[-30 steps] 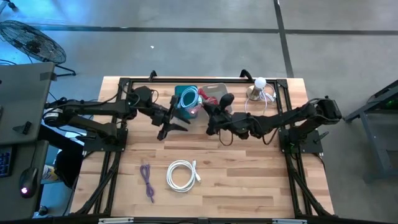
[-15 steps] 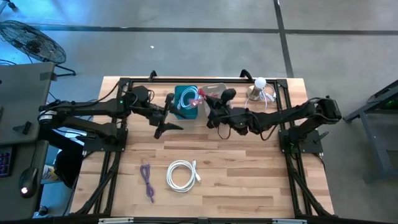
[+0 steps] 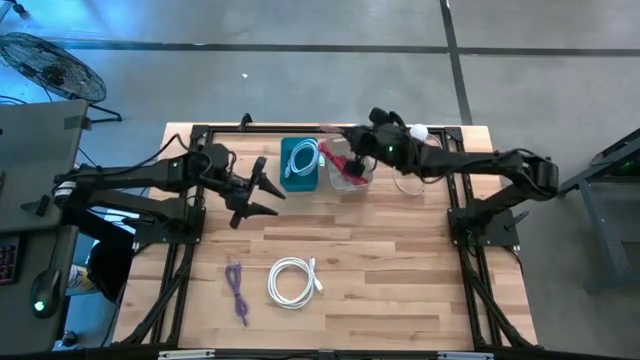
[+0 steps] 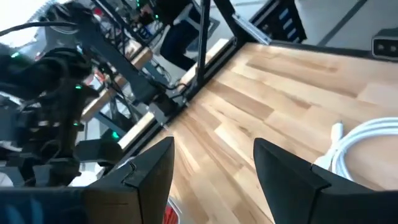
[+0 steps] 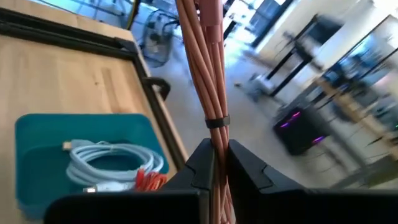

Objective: Pick & Place USB Port
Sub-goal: Put the pink charger cable into the gray bin

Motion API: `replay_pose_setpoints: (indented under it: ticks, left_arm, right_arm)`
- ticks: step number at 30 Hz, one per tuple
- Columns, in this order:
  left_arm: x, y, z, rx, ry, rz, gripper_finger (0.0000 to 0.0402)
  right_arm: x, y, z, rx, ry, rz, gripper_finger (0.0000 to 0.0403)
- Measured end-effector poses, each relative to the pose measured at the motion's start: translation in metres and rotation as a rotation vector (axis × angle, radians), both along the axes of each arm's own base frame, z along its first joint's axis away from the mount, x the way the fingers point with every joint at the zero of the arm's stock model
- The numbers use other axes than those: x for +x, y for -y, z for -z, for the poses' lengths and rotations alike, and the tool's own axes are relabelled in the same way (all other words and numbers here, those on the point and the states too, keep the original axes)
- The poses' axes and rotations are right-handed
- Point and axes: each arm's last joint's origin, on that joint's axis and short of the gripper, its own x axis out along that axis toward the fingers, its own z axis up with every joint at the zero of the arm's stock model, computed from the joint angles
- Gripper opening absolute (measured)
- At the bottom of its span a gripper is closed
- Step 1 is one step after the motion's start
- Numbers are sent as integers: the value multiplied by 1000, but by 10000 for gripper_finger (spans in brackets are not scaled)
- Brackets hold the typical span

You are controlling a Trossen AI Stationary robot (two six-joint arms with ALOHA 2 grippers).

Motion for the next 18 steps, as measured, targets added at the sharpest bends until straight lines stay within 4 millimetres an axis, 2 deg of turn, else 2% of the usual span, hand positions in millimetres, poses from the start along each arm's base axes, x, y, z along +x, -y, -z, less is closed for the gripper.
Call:
replay_pose_setpoints:
  ticks: [7,13,18]
  left_arm:
    - [1,3,4,22,-41,-57,215]
    - [1,3,4,24,-37,-64,215]
    - [1,3,4,21,-38,-53,215]
  right_arm:
    - [-18,40,14,233,9,5,17]
    - [-20,51,24,339,7,-65,16]
    - [-17,59,40,400,-34,-56,16]
